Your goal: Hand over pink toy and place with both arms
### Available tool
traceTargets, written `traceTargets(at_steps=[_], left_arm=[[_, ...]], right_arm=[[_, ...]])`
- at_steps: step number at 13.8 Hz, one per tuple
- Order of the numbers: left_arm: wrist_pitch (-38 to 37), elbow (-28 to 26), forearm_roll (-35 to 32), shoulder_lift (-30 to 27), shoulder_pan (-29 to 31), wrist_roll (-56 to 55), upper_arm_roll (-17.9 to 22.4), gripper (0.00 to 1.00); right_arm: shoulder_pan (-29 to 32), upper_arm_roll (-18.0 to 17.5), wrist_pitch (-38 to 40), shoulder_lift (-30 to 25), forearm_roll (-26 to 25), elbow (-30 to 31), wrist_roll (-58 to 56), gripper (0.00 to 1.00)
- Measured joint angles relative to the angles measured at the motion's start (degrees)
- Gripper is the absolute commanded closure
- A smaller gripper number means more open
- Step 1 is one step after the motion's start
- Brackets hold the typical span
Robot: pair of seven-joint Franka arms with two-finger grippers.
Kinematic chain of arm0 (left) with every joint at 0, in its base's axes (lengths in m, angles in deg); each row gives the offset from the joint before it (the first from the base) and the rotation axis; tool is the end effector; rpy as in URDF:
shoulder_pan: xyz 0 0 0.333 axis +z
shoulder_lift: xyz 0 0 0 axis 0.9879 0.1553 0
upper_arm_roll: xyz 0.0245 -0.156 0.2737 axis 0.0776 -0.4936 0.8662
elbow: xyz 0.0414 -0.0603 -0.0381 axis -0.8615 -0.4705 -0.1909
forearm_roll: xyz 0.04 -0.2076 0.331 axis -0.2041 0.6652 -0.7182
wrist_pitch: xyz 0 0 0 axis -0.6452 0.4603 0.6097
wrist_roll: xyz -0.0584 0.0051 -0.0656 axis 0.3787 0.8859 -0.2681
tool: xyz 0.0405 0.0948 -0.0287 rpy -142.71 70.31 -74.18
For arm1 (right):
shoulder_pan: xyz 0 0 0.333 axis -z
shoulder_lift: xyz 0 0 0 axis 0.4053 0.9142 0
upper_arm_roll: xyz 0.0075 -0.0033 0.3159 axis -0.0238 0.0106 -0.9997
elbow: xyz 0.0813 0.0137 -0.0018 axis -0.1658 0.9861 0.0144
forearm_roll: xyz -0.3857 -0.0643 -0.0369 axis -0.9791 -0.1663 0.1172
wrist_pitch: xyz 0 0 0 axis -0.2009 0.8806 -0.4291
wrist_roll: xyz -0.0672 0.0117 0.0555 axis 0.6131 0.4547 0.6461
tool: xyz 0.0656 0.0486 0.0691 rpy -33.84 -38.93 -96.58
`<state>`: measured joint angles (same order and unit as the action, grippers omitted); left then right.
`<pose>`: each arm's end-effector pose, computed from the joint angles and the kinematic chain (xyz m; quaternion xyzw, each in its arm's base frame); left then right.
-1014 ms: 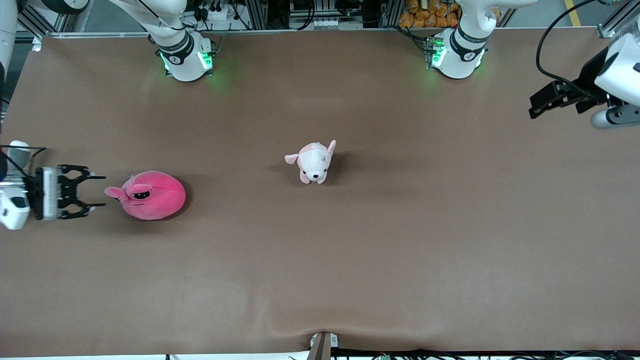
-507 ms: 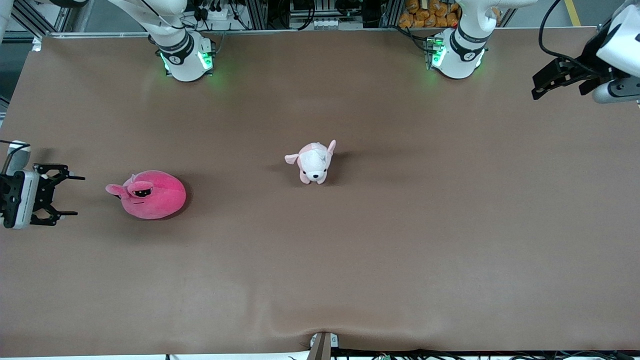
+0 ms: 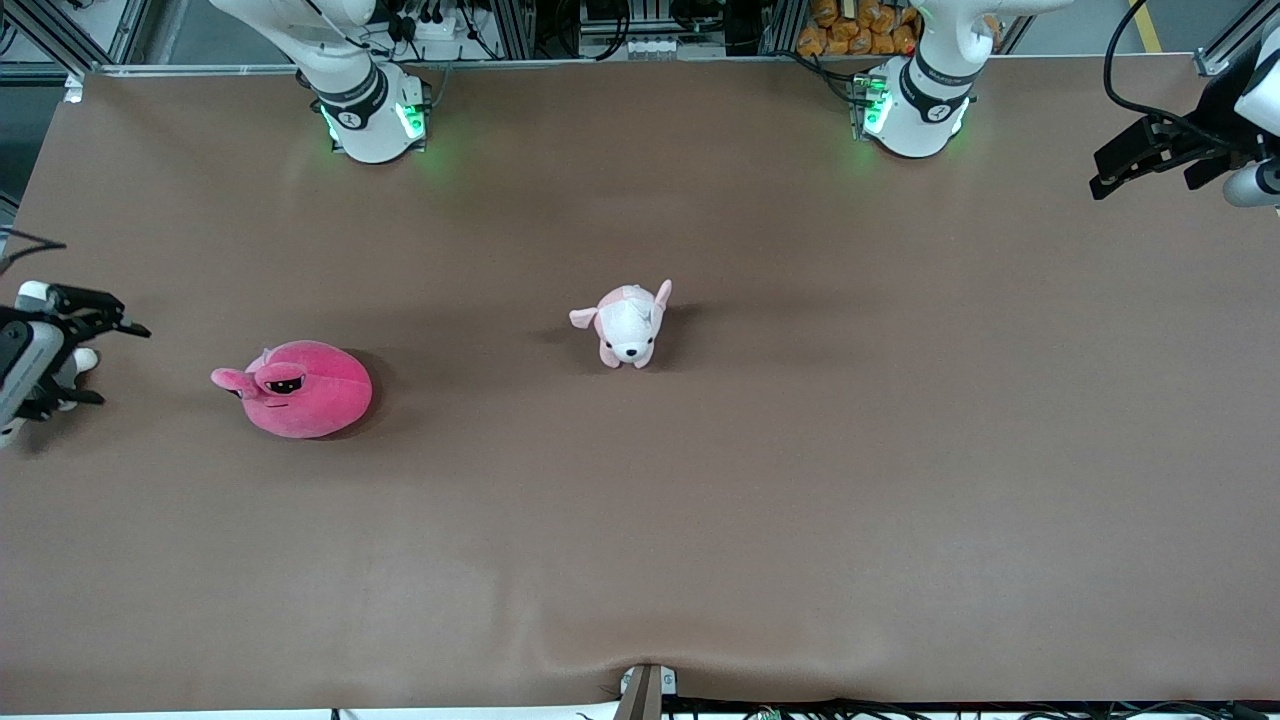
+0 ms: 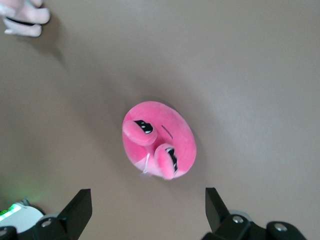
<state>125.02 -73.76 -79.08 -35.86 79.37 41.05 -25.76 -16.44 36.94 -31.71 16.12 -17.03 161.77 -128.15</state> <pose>0.5009 -0.0416 0.6744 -0.9982 -0.0504 0.0232 0.0232 0.6249 -0.0961 0.5397 -0.9058 -0.4082 0.0293 0.1096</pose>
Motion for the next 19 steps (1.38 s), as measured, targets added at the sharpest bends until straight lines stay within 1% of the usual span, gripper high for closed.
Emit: traceTargets(at_steps=[2,4,6,9,12,14,19], left_arm=[[0.0,0.0,0.0,-0.1,1.1,0.0,0.0,0.00],[0.0,0.0,0.0,-0.4,2.4,0.0,0.1,0.00],[-0.3,-0.2,0.0,-1.1,3.0,0.0,0.1,0.00],[-0.4,-1.3,0.0,-2.4,3.8,0.0,0.1,0.00],[-0.4,-1.8,0.0,-2.8,3.8,0.1,-0.3,0.00],[-0.7,-2.0,0.0,-2.8,3.7,0.1,-0.8,0.00],[-1.6,-2.1,0.0,-2.8,3.7,0.1,-1.2,0.00]], right_arm=[[-1.3,0.0,2.7,-3.2,-1.7,0.5,9.8,0.00],[-3.1,0.0,5.6,-6.4,-4.6,0.8,22.3,0.00],[-4.9,-0.2,6.6,-9.9,-6.3,2.4,34.9,0.00],[-5.4,-0.2,6.1,-14.2,-6.8,6.4,45.4,0.00],[-5.4,0.0,5.6,-16.5,-7.0,8.9,55.6,0.00],[-5.4,-0.1,5.6,-17.2,-7.0,9.7,59.7,0.00],[-5.3,0.2,4.8,-17.5,-7.2,9.8,61.0,0.00]])
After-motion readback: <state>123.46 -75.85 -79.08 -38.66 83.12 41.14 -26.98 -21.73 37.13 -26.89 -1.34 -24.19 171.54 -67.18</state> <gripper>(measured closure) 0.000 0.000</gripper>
